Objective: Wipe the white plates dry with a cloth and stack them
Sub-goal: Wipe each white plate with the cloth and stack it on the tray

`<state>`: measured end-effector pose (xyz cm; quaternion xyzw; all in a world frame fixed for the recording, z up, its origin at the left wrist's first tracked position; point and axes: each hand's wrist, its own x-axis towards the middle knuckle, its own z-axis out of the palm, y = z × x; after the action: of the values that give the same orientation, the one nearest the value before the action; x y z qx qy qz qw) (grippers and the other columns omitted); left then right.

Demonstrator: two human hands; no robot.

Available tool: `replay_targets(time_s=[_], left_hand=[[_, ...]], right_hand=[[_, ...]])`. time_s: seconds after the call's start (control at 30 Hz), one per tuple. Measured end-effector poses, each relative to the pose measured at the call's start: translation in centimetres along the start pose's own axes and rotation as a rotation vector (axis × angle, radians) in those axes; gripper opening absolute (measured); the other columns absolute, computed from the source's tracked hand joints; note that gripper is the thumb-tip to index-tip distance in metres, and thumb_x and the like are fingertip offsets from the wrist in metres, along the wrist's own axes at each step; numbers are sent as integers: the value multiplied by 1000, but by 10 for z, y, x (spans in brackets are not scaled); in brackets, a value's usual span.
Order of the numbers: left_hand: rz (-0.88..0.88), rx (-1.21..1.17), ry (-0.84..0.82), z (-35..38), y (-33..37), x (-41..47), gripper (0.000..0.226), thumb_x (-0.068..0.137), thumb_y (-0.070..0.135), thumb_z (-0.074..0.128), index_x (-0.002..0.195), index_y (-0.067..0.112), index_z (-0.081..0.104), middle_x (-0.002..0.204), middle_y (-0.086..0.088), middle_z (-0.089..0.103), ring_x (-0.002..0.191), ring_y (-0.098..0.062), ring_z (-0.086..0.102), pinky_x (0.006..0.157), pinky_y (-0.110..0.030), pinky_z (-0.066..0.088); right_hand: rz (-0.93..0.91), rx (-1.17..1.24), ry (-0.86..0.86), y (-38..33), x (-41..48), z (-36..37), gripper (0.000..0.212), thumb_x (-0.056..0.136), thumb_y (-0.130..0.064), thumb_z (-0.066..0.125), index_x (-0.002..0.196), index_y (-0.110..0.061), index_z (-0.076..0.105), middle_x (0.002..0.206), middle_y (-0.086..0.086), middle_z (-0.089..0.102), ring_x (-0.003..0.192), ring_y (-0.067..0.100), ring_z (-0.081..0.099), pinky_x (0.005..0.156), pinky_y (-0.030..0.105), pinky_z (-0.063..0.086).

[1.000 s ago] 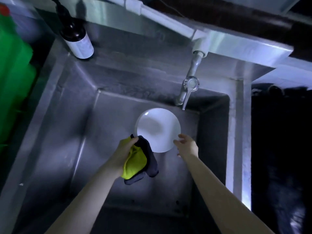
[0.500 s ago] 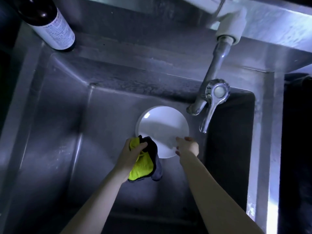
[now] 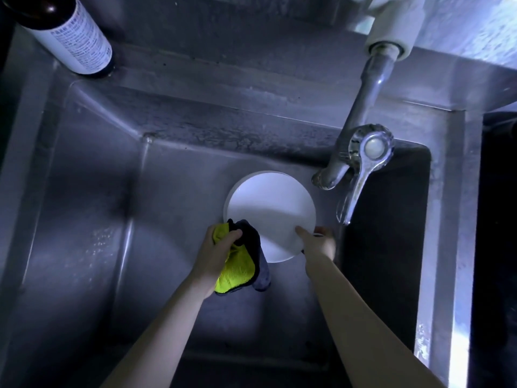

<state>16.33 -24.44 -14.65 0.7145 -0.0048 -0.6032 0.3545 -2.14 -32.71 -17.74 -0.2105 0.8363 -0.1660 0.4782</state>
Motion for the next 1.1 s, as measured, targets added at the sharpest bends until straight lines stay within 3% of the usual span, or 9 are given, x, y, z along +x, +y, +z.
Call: replay_targets(time_s=[0.1, 0.27, 0.43, 0.57, 0.73, 0.83, 0.93, 1.0, 1.1], left_hand=[[-11, -4, -6, -2, 2, 0, 32, 81, 30, 75, 107, 23, 58, 106, -5, 67, 97, -19, 66, 79, -33, 50], [-17, 12, -33, -2, 9, -8, 20, 87, 24, 69, 103, 22, 58, 95, 1, 65, 85, -12, 66, 69, -28, 47], [8, 34, -57, -17, 8, -27, 36, 74, 25, 69, 105, 15, 56, 96, -2, 60, 86, -15, 61, 73, -31, 46], [13, 34, 38, -48, -1, -57, 53, 57, 25, 63, 109, 34, 57, 101, -1, 61, 92, -18, 60, 73, -33, 46], [158, 54, 137, -85, -2, -111, 67, 64, 8, 59, 126, 34, 51, 120, -7, 59, 100, -24, 58, 82, -37, 47], [285, 25, 108, -93, 7, -147, 71, 61, 2, 52, 129, 24, 50, 131, -15, 57, 111, -33, 57, 85, -43, 46], [390, -19, 59, -91, 14, -193, 78, 49, 8, 46, 125, 25, 55, 119, -5, 67, 101, -22, 65, 75, -32, 47], [441, -127, -7, -89, 15, -223, 82, 48, 7, 44, 128, 21, 57, 117, -6, 69, 98, -29, 64, 71, -31, 43], [563, -113, -50, -76, 20, -266, 88, 48, 8, 42, 135, 16, 53, 139, -7, 57, 119, -38, 54, 74, -33, 42]], right_hand=[[-30, 54, -83, -1, -2, -5, 22, 84, -4, 72, 103, -11, 61, 87, 4, 62, 86, 30, 60, 85, 51, 57], [30, 174, -257, -7, -10, -21, 17, 94, -1, 59, 99, -16, 63, 96, 5, 64, 89, 31, 63, 77, 45, 60], [-30, 160, -342, -16, -25, -39, 19, 91, 3, 59, 91, -16, 59, 95, 11, 66, 82, 33, 66, 64, 42, 59], [-217, 72, -365, -21, -51, -53, 23, 88, 4, 61, 89, -19, 60, 85, 0, 69, 73, 20, 68, 56, 36, 57], [-487, -154, -380, -28, -108, -71, 30, 85, -7, 63, 88, -37, 64, 93, -3, 74, 91, 26, 70, 80, 53, 59], [-576, -172, -375, -25, -144, -88, 33, 85, -6, 63, 90, -39, 63, 92, -6, 75, 88, 22, 71, 77, 52, 59], [-590, -51, -411, -20, -177, -114, 38, 86, 1, 61, 100, -34, 68, 89, -5, 75, 88, 24, 71, 63, 43, 60], [-579, 58, -456, -17, -198, -134, 44, 88, 4, 58, 104, -34, 72, 92, -1, 76, 88, 22, 71, 60, 36, 58], [-585, 167, -520, -11, -227, -161, 47, 90, 5, 57, 100, -37, 76, 96, 1, 77, 86, 21, 72, 65, 42, 62]])
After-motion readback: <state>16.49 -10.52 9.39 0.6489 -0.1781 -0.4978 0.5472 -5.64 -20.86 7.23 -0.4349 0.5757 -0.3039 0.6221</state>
